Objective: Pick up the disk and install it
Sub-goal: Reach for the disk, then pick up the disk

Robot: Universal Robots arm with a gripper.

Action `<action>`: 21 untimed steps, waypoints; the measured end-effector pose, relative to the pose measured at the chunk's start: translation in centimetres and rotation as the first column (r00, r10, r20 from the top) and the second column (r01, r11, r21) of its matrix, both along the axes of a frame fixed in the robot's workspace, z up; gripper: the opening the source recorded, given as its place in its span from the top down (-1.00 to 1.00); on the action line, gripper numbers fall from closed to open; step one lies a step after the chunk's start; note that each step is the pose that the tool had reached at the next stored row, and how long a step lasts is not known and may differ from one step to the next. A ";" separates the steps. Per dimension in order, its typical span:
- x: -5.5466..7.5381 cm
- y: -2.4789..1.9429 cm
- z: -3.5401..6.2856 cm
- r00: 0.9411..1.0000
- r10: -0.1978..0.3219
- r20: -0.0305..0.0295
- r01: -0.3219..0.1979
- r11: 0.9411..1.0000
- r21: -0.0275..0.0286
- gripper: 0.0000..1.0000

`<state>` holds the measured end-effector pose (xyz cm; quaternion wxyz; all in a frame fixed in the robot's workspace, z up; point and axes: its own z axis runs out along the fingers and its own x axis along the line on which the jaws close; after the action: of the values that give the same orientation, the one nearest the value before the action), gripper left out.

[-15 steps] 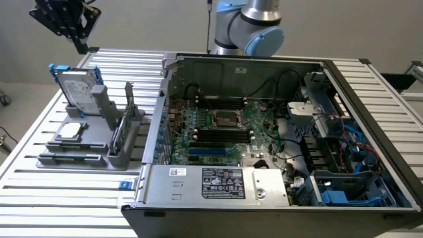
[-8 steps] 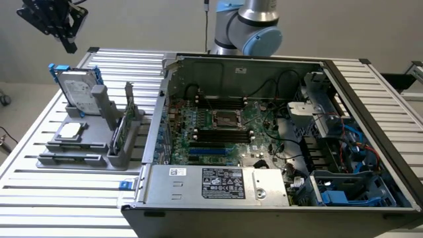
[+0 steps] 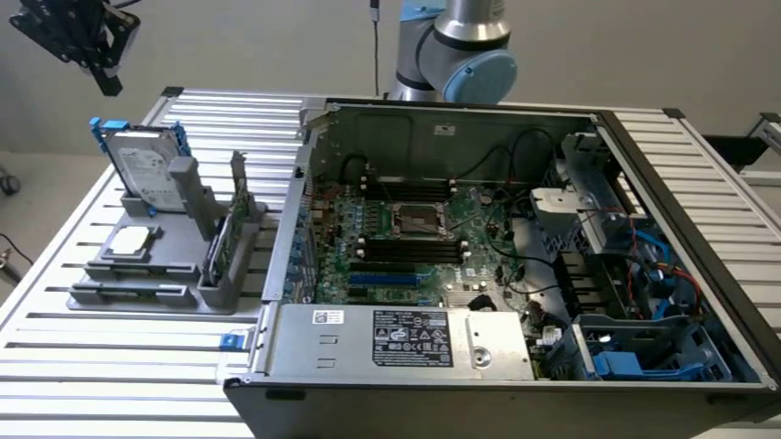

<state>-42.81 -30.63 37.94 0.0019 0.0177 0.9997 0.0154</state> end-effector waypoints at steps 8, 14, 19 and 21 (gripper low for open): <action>0.0 0.00 0.01 1.000 0.000 0.000 0.000 1.000 0.000 0.79; 0.0 0.00 0.00 1.000 0.000 0.000 0.000 1.000 0.000 0.79; 0.0 0.00 0.01 1.000 0.000 0.000 0.000 1.000 0.000 0.79; 0.0 0.00 0.00 1.000 0.000 0.000 0.000 1.000 0.000 0.79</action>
<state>-42.82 -30.63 37.95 0.0018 0.0177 0.9997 0.0154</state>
